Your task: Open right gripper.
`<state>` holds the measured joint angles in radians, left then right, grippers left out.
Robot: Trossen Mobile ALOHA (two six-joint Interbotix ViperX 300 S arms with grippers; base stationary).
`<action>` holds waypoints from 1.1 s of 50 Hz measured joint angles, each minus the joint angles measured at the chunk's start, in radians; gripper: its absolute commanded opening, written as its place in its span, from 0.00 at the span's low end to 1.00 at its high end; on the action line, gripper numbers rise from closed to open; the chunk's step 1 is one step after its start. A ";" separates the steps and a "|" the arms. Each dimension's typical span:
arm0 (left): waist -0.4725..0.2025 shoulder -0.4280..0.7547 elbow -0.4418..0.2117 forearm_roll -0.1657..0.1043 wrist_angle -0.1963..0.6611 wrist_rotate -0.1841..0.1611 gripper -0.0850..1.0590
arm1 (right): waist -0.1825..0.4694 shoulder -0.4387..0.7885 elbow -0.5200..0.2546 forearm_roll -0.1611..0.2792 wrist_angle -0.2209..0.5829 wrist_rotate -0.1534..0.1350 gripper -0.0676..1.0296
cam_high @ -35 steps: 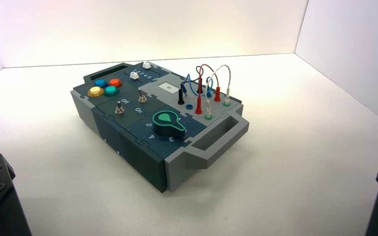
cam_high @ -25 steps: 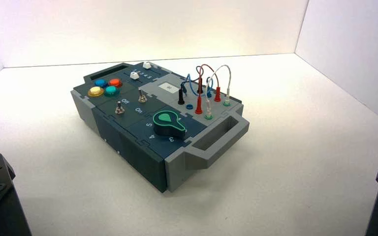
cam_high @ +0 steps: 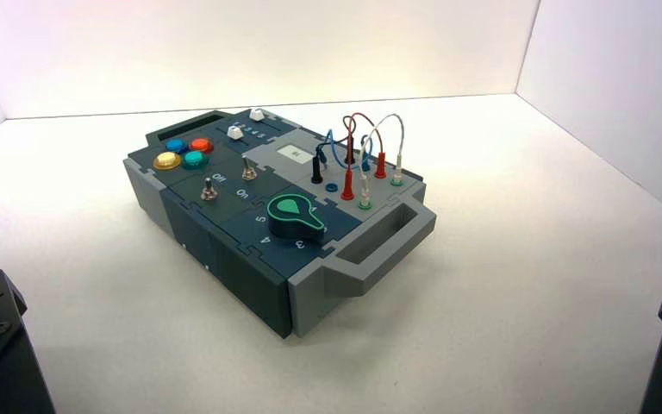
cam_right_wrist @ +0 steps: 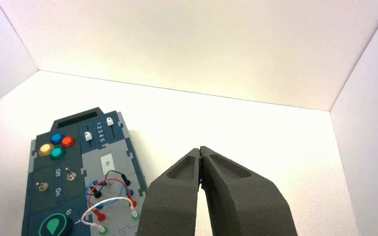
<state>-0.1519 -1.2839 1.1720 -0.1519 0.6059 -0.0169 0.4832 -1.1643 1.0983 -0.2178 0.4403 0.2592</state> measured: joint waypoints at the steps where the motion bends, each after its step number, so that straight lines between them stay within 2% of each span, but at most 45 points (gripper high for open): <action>1: 0.000 0.000 0.000 0.002 0.000 0.000 0.05 | 0.002 0.000 0.000 -0.002 -0.002 0.000 0.09; 5: 0.000 0.006 0.000 0.002 0.000 0.000 0.05 | 0.000 -0.015 0.000 -0.008 -0.018 -0.002 0.36; 7: 0.000 0.009 0.000 0.002 -0.002 0.000 0.05 | 0.000 -0.021 0.000 -0.009 -0.025 -0.002 0.63; 8: 0.000 0.011 0.000 0.002 -0.002 0.000 0.05 | 0.000 -0.025 0.000 -0.011 -0.028 -0.002 0.70; 10: -0.002 0.011 0.000 0.002 -0.002 0.000 0.05 | 0.000 -0.025 0.003 -0.011 -0.034 0.000 0.99; 11: 0.000 0.012 0.000 0.000 -0.002 0.000 0.05 | 0.000 -0.025 0.006 -0.012 -0.041 0.000 0.99; 12: 0.000 0.012 0.000 0.002 0.000 0.000 0.05 | 0.000 -0.023 0.011 -0.012 -0.044 0.000 0.93; 13: 0.000 0.012 0.000 0.002 -0.002 0.000 0.05 | 0.000 -0.021 0.012 -0.012 -0.046 0.000 0.92; 15: 0.000 0.012 0.000 0.002 -0.002 0.002 0.05 | 0.000 -0.018 0.018 -0.012 -0.052 0.000 0.98; 55: 0.000 0.014 0.000 0.002 0.000 0.000 0.05 | -0.006 0.003 0.021 -0.014 -0.069 0.002 0.97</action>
<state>-0.1519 -1.2701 1.1720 -0.1503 0.6059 -0.0169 0.4771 -1.1612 1.1198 -0.2316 0.3712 0.2608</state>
